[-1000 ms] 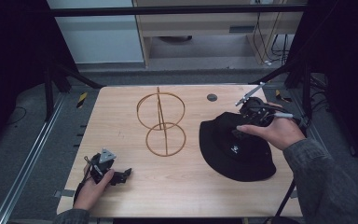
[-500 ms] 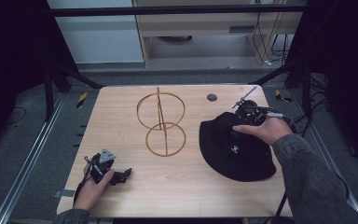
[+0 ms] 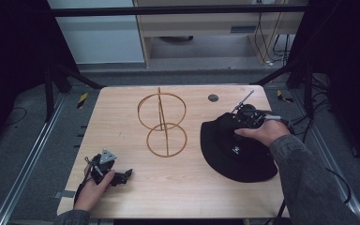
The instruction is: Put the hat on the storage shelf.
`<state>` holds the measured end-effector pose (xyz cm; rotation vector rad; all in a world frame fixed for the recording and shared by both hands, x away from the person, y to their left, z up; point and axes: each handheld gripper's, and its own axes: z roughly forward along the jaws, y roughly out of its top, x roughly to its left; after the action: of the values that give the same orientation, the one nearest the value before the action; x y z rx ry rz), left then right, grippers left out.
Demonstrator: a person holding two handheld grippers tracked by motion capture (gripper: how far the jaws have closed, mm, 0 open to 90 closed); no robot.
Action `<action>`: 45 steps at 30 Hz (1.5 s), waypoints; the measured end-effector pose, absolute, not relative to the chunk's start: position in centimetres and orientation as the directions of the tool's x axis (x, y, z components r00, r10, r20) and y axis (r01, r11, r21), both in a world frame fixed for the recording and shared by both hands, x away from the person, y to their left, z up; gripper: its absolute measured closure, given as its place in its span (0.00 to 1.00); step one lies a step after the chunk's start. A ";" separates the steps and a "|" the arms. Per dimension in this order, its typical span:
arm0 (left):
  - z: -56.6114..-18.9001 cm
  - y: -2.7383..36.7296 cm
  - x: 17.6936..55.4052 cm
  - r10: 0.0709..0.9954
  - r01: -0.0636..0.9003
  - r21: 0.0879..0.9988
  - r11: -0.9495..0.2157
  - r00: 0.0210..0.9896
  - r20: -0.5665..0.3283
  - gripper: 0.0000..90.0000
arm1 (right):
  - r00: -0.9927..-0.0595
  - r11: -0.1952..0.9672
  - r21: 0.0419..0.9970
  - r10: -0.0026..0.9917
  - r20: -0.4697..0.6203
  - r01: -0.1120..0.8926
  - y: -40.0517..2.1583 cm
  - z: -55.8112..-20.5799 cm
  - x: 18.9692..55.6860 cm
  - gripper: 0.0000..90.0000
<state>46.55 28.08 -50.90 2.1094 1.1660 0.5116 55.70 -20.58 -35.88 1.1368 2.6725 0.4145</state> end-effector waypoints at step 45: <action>-50.9 28.1 46.5 0.851 0.590 0.711 -0.382 0.525 0.022 0.00 | -0.646 0.467 0.691 0.763 0.001 0.553 -26.1 -30.1 50.4 0.99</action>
<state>46.54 28.08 -50.89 2.1111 1.1660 0.5143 50.35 -26.09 -30.10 1.1190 2.4110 0.9670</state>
